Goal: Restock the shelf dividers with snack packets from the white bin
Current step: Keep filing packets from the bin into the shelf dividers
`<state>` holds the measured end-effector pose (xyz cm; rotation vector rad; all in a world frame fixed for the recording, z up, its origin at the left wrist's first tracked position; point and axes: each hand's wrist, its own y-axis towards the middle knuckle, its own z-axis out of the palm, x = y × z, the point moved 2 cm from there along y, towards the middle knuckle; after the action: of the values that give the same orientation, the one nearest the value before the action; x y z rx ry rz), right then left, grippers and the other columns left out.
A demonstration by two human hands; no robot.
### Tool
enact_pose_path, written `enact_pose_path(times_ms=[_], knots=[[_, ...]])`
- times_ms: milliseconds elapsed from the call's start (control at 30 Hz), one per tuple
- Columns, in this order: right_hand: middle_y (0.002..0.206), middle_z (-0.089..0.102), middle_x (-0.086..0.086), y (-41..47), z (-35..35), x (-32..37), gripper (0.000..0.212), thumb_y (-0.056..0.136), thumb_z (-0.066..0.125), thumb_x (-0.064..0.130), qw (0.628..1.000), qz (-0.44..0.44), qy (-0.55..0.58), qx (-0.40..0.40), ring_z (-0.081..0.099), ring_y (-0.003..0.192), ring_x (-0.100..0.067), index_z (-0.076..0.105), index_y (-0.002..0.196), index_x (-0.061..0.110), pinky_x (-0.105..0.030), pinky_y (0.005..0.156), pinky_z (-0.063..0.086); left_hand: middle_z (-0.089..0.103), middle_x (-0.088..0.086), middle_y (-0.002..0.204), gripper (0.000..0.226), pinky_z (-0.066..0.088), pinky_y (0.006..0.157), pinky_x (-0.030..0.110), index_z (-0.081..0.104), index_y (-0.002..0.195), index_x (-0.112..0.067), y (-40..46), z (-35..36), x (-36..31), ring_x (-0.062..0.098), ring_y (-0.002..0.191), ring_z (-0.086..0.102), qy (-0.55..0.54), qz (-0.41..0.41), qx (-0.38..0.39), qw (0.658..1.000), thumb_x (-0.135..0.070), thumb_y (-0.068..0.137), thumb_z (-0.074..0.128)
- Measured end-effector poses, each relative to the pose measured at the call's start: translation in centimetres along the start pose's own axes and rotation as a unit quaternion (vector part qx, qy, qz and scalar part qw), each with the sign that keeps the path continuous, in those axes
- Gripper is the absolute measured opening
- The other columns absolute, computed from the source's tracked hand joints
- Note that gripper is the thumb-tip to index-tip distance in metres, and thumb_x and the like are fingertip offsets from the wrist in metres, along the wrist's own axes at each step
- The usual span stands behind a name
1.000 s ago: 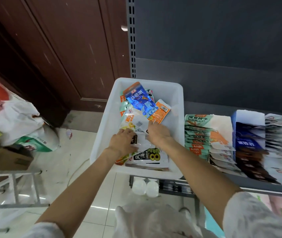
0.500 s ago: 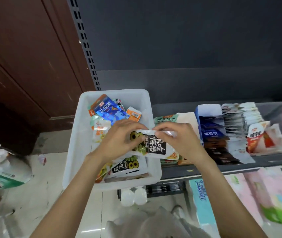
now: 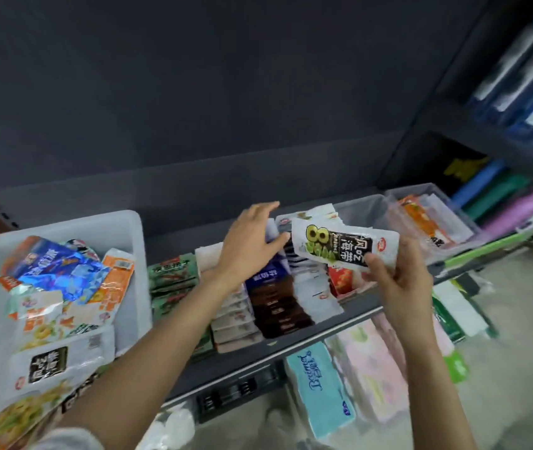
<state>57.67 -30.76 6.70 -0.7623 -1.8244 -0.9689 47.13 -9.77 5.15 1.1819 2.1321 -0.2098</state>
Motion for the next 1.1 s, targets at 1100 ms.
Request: enact_pose_path(times_ms=[1100], knots=[[0.136, 0.054, -0.004, 12.0, 8.5, -5.0, 0.040, 0.099, 0.039, 0.017, 0.827, -0.271, -0.339, 0.358, 0.047, 0.125, -0.023, 0.046, 0.138, 0.016, -0.040, 0.104, 0.030, 0.065, -0.008, 0.110, 0.031, 0.033, 0.098, 0.027, 0.066, 0.113, -0.022, -1.4, 4.2, -1.6, 0.013, 0.108, 0.051, 0.176, 0.079, -0.145, 0.970, -0.030, 0.089, 0.048]])
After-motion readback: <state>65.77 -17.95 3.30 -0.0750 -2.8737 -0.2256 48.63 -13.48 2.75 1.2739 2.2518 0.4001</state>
